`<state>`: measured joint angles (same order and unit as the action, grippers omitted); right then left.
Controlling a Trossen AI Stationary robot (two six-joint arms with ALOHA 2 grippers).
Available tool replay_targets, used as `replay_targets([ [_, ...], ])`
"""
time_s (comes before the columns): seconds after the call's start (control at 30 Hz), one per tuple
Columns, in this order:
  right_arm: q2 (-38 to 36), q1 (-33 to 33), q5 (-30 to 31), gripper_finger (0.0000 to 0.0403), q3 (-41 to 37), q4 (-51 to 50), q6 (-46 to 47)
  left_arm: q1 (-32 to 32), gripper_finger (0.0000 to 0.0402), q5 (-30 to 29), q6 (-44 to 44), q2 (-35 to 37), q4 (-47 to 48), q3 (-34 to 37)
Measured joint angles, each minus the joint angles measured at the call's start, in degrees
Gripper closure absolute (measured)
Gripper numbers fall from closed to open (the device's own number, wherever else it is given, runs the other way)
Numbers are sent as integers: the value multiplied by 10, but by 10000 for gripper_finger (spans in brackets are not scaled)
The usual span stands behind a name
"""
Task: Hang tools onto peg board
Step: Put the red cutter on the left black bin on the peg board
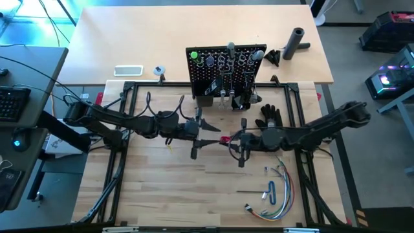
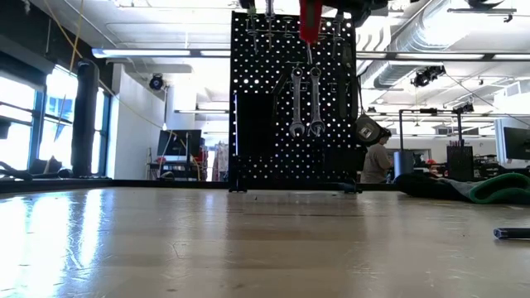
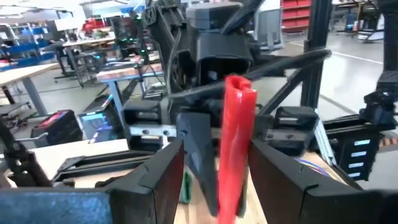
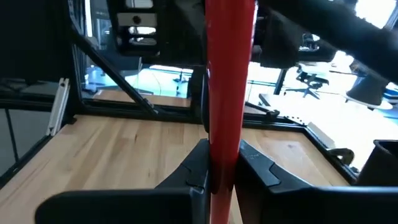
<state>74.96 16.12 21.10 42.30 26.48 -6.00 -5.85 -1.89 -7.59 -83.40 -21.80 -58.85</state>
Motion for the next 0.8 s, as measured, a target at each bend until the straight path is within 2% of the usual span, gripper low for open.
replay_targets([
  [0.23, 34, -13, -12, 368, 0, 36, 0, 0, 229, 18, 0, -2, -13, 0],
  [0.67, 42, -31, -36, 368, 0, 63, -3, 3, 229, 26, 19, -24, -22, 0],
  [0.8, 42, -31, -36, 368, 0, 63, -4, 5, 248, 31, 12, -24, -19, 0],
])
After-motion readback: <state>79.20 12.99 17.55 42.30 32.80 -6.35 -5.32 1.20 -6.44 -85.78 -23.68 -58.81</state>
